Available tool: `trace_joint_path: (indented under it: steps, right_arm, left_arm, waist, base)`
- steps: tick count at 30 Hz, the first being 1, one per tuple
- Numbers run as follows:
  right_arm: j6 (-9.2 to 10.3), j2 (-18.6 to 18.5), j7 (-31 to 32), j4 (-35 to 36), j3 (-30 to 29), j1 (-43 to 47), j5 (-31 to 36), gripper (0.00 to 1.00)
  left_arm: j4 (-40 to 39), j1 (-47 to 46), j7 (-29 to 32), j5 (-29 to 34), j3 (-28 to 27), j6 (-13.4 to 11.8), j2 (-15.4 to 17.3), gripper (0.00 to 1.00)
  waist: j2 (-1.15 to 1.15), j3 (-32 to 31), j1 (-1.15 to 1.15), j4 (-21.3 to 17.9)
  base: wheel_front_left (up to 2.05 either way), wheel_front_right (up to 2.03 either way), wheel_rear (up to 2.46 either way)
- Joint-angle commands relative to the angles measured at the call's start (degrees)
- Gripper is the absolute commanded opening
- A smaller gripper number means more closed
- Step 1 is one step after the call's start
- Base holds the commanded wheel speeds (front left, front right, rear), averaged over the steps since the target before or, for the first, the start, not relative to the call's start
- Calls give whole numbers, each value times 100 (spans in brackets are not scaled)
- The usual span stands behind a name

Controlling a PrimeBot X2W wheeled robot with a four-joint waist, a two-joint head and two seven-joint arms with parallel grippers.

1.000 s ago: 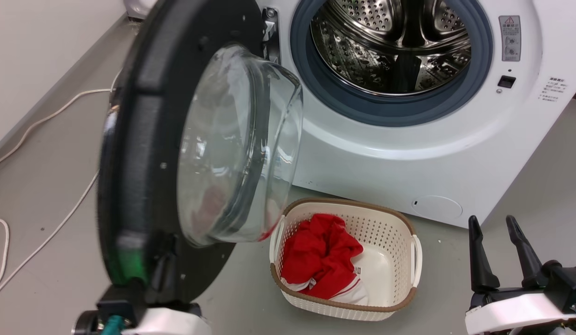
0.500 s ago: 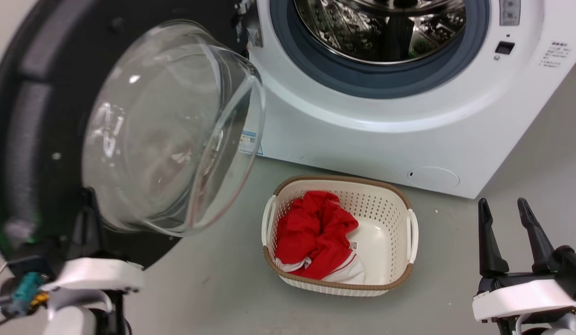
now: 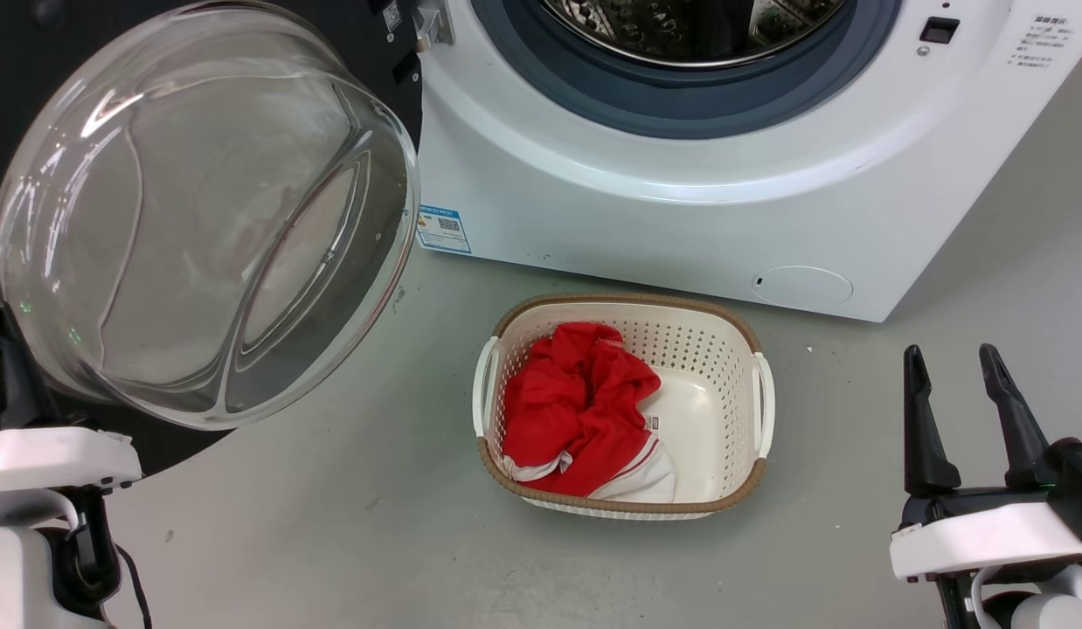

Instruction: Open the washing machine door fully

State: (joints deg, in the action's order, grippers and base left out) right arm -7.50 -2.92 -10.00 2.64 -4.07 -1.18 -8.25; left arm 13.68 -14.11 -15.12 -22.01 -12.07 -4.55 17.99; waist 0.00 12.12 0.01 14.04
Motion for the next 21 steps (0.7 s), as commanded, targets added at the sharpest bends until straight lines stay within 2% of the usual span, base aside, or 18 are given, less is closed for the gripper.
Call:
trace_joint_path:
  steps: [1,9,21]
  right_arm:
    - [2,9,1,-14,-3,-64,-7,100]
    - [2,9,-56,-125,0,-84,-35,100]
    - [2,9,-261,-403,106,83,-226,100]
  left_arm:
    - [13,-44,-4,58,-80,-43,4,0]
    - [-39,107,-7,287,-312,-5,-181,0]
    - [-764,976,-8,724,88,104,-722,0]
  waist:
    - [0,6,-1,-5]
    - [0,-82,-1,-21]
    - [0,-627,-1,-161]
  base:
    - [0,0,0]
    - [0,0,0]
    - [0,0,0]
